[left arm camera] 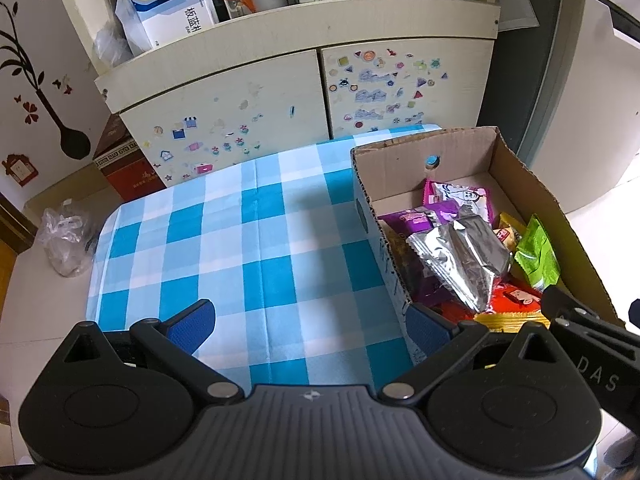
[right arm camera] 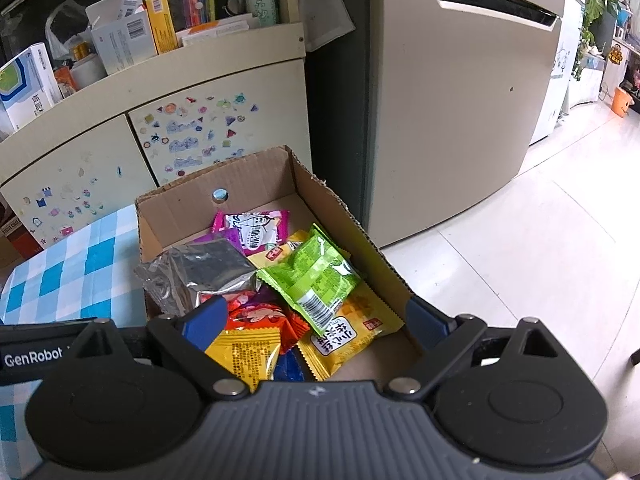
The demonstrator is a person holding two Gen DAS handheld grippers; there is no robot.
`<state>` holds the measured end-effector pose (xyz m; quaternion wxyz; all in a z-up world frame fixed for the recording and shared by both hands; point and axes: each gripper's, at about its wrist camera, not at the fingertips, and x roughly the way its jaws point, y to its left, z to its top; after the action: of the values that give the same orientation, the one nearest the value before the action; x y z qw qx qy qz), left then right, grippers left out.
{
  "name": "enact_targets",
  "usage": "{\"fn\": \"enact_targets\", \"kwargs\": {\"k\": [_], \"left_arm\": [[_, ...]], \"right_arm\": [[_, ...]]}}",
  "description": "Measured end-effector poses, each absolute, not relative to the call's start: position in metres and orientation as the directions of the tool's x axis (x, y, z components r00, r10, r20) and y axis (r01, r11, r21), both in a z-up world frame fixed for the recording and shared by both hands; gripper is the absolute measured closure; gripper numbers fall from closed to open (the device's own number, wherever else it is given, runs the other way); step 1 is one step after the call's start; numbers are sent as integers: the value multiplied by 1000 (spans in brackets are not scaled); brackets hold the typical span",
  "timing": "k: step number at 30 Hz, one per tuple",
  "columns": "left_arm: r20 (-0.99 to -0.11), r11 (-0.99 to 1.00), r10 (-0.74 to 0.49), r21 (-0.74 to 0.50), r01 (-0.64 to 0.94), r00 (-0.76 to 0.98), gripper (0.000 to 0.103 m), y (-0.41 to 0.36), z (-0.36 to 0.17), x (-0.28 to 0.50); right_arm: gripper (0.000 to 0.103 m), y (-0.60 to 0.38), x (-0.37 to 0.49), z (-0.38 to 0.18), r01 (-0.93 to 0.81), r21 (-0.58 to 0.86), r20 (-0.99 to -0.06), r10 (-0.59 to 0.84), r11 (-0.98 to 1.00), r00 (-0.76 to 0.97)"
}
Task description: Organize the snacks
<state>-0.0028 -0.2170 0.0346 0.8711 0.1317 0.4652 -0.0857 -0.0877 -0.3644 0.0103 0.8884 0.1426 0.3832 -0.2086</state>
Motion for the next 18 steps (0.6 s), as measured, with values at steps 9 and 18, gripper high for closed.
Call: {"fn": "enact_targets", "kwargs": {"k": [9,18], "left_arm": [[-843,947,-15,160,277,537,0,-182,27,-7],[-869,951,-8,146,272,495,0,-120,13,-17]], "right_arm": [[8,-332,-84,10,380,48,-734,-225,924,640],[8,-279,-87,1,240,70,-715,-119,968,689]]}}
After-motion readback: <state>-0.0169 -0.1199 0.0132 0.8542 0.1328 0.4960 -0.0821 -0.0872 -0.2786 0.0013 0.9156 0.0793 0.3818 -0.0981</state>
